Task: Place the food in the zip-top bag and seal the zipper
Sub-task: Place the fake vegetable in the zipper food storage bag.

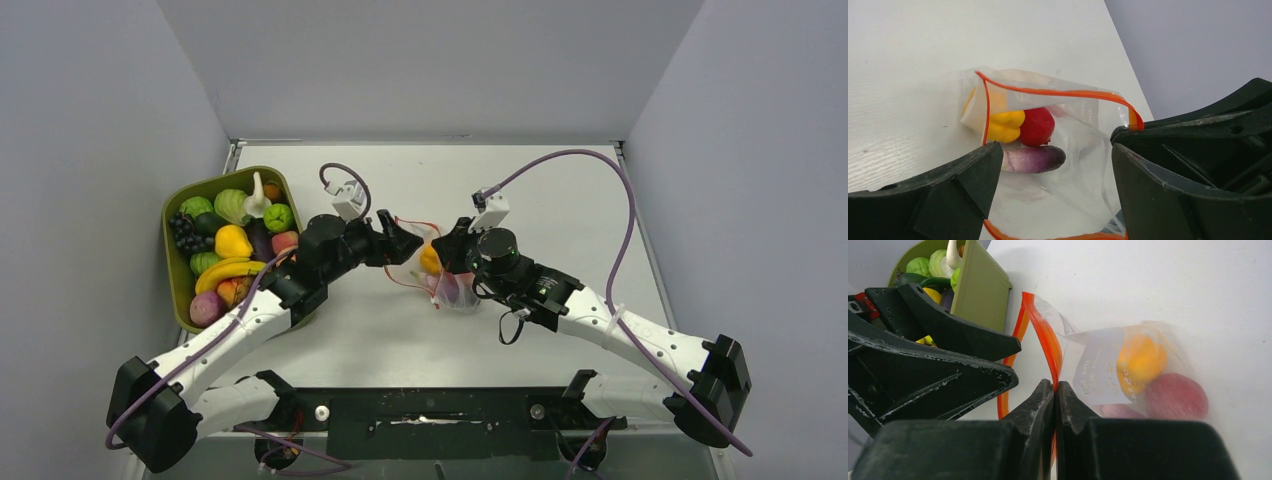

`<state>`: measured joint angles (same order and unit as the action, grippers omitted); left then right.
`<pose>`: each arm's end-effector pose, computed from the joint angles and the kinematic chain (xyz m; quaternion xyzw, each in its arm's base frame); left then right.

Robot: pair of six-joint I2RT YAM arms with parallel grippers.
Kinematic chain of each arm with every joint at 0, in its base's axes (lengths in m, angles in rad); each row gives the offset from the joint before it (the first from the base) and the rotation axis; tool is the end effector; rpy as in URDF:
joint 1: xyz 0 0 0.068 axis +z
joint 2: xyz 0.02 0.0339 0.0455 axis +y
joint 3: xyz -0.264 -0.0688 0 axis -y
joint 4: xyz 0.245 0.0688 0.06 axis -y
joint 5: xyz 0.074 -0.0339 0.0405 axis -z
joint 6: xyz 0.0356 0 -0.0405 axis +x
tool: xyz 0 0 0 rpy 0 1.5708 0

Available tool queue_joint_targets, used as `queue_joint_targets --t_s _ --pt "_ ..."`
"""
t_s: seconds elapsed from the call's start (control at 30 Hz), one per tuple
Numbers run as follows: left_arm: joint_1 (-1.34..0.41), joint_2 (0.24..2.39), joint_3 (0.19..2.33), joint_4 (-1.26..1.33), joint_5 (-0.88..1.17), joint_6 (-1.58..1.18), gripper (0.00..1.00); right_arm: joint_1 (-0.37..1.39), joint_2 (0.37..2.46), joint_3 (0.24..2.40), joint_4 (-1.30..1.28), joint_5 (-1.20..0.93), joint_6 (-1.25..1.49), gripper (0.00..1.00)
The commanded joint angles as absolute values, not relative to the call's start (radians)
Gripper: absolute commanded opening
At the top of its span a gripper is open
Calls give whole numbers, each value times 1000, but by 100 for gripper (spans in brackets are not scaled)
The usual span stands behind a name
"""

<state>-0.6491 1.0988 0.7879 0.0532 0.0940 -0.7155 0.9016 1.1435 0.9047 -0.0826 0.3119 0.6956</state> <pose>0.2030 -0.1583 0.3029 0.0024 0.7917 -0.4134 0.4497 0.1731 0.2012 0.3200 0.0080 0.8064 0.3260 0.4934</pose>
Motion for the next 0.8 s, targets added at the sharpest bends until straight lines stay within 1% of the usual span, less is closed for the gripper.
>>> queue_joint_targets --t_s 0.0,0.1,0.2,0.27,0.4,0.5,0.57,0.63,0.7,0.77 --pt "-654 1067 848 34 120 -626 82 894 1128 924 -18 311 692 0" --pt "-655 1062 891 -74 95 -565 85 893 1122 915 -15 319 695 0" --pt "-654 1044 908 -165 40 -515 85 891 1115 910 -16 325 691 0" --pt "-653 1023 899 -196 -13 -493 83 888 1112 911 -18 329 689 0" --pt "-652 984 861 -206 -103 -499 76 887 1105 916 -18 331 679 0" --pt "-652 995 847 -193 -89 -502 70 887 1099 910 0 319 661 0" --pt "-652 1020 845 -183 -56 -506 70 887 1098 910 3 322 665 0" --pt "-652 1055 848 -168 -13 -504 72 887 1100 913 0 322 670 0" --pt "-653 1090 851 -152 35 -492 73 885 1103 923 -10 320 669 0" --pt "-653 1115 852 -137 46 -491 66 886 1103 931 -24 326 669 0"
